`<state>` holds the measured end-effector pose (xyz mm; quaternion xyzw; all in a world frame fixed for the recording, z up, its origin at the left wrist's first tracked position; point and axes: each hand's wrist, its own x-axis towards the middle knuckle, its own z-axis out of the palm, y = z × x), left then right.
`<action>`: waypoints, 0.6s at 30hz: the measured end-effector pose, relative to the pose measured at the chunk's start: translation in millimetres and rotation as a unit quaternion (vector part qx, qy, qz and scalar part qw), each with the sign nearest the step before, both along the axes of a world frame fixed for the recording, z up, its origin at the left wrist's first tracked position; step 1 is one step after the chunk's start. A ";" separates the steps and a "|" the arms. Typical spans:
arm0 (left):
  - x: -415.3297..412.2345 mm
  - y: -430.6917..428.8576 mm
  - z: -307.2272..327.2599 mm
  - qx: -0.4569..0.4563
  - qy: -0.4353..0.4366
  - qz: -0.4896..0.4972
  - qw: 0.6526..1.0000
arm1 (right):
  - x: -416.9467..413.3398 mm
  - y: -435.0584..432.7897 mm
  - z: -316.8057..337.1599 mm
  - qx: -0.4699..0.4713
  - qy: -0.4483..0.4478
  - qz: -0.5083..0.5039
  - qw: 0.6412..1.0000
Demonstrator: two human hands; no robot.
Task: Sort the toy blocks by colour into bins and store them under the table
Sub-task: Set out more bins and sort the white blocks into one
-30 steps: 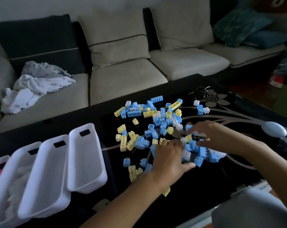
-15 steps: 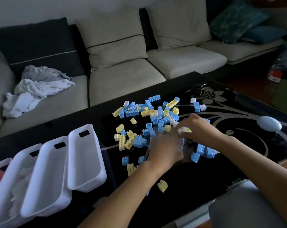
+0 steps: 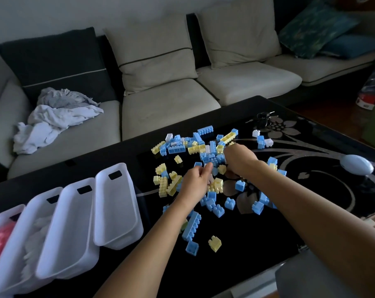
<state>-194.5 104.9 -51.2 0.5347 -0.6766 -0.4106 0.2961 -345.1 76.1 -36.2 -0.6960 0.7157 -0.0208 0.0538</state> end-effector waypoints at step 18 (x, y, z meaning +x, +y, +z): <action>182.0 34.0 68.1 -0.127 0.011 0.220 0.967 | 106.9 14.3 44.7 0.194 -0.772 0.060 0.602</action>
